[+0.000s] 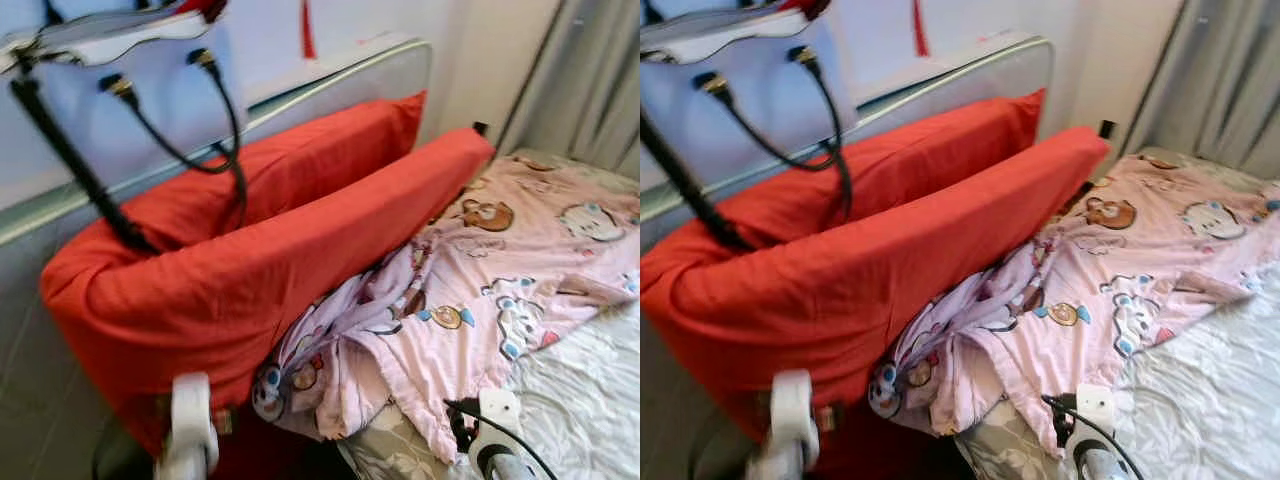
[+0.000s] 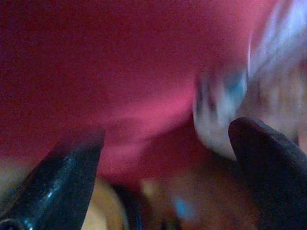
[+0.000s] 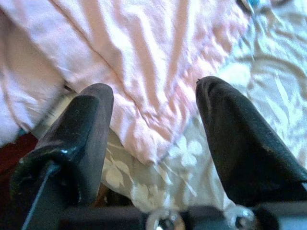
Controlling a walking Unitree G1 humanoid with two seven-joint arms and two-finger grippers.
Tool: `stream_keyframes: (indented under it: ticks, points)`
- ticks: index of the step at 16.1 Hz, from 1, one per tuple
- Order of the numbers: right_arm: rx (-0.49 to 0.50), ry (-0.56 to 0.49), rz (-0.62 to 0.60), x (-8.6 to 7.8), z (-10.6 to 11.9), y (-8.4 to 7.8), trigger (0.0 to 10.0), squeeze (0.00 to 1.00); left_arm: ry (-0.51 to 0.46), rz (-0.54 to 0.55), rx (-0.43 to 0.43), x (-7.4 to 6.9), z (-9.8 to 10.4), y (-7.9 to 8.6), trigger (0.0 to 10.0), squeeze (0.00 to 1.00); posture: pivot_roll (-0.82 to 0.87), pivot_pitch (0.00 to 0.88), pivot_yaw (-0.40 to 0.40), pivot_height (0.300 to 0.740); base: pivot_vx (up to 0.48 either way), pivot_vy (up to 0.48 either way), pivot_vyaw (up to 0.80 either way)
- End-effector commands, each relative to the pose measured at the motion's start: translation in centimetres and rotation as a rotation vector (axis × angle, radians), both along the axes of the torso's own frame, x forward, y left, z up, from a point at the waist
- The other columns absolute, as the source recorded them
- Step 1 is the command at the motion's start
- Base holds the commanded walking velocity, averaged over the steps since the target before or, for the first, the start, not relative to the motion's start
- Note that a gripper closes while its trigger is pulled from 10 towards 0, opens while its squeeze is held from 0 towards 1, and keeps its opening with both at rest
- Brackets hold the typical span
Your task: Clean up the room
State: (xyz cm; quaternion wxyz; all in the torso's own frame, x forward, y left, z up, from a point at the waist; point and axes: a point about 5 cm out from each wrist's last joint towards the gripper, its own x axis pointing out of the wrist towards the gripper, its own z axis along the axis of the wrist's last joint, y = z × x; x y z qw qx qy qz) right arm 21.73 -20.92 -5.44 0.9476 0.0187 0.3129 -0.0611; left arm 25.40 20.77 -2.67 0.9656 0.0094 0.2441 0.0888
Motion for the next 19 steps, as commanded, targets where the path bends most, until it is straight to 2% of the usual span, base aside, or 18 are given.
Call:
stream_keyframes:
  ticks: [1,3,5,7,8,11,17,19]
  points:
    - [0.014,-0.022,0.005,-0.1,0.0,0.2,10.0,0.0,-0.129,-0.003,0.04,2.0,2.3,0.5,10.0,0.0,-0.03,0.0,-0.035,0.74,0.0,0.0,0.0]
    - [0.027,-0.068,0.008,-0.2,0.2,0.3,10.0,0.0,-0.24,0.012,-0.005,2.2,3.3,0.7,10.0,0.0,-0.01,0.0,-0.043,0.74,0.0,0.0,0.0]
    - [0.043,-0.086,-0.002,-0.6,0.1,0.3,10.0,0.0,-0.287,0.025,-0.025,1.5,3.3,1.1,10.0,0.0,0.0,0.0,-0.047,0.74,0.0,0.0,0.0]
    - [-0.008,-0.323,0.055,3.9,4.1,1.0,10.0,0.0,-0.354,0.013,0.007,-0.3,3.5,1.6,10.0,0.0,0.02,0.0,-0.062,0.74,0.0,0.0,0.0]
    - [-0.007,-0.384,0.077,4.4,4.9,1.1,10.0,0.0,-0.384,0.033,0.007,-0.9,3.8,1.8,10.0,0.0,0.04,0.0,-0.074,0.74,0.0,0.0,0.0]
    - [-0.009,-0.41,0.101,3.9,4.9,0.7,10.0,0.0,-0.418,0.015,0.008,-1.3,4.3,1.2,10.0,0.0,0.04,0.0,-0.073,0.74,0.0,0.0,0.0]
    - [-0.004,-0.447,0.043,2.5,4.7,0.3,10.0,0.0,-0.314,-0.022,0.018,-6.6,3.0,0.5,10.0,0.0,0.03,0.0,-0.05,0.74,0.0,0.0,0.0]
    - [0.017,-0.465,0.033,2.2,4.7,0.4,10.0,0.0,-0.32,-0.031,0.019,-6.9,3.6,0.3,10.0,0.0,0.05,0.0,-0.043,0.74,0.0,0.0,0.0]
